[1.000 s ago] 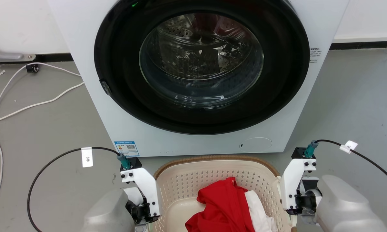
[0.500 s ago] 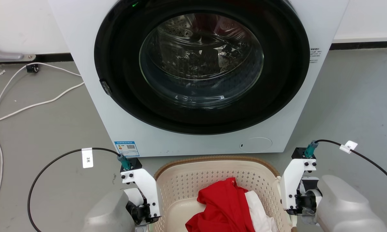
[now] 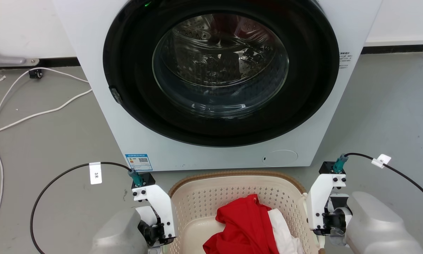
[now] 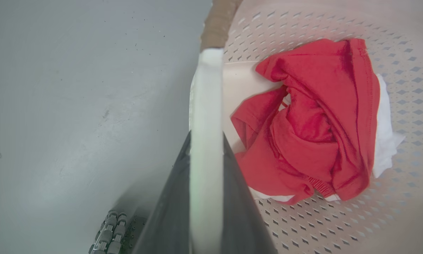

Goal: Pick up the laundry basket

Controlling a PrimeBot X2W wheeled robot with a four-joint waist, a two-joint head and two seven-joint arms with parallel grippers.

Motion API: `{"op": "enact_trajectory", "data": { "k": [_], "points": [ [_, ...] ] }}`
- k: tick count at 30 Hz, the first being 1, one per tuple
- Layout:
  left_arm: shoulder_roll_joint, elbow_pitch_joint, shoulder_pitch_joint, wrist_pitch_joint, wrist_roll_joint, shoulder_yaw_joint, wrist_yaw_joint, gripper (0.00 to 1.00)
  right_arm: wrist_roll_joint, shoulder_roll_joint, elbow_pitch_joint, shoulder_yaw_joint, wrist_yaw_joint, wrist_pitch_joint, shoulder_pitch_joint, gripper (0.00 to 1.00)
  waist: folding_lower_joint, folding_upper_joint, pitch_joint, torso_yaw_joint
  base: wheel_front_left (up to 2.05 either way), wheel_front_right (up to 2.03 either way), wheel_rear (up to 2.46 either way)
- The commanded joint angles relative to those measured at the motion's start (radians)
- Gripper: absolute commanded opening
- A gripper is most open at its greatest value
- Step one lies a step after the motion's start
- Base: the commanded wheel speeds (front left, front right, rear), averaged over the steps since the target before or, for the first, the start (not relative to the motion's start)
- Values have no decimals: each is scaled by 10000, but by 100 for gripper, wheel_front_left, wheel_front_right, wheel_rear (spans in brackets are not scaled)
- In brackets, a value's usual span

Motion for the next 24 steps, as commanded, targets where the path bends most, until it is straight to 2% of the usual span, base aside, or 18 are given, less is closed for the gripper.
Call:
{"op": "enact_trajectory", "data": {
  "k": [1, 24],
  "points": [
    [-269, -144, 17, -50, -111, -3, -81, 0, 6, 320, -89, -15, 93, -13, 108, 0, 0, 0, -1, 10, 0, 0, 0],
    [-277, -149, 53, -115, -325, -193, -50, 0, -41, 379, -89, -103, 103, 29, 153, 0, 0, 0, 8, 33, 0, 0, 0]
  ]
}}
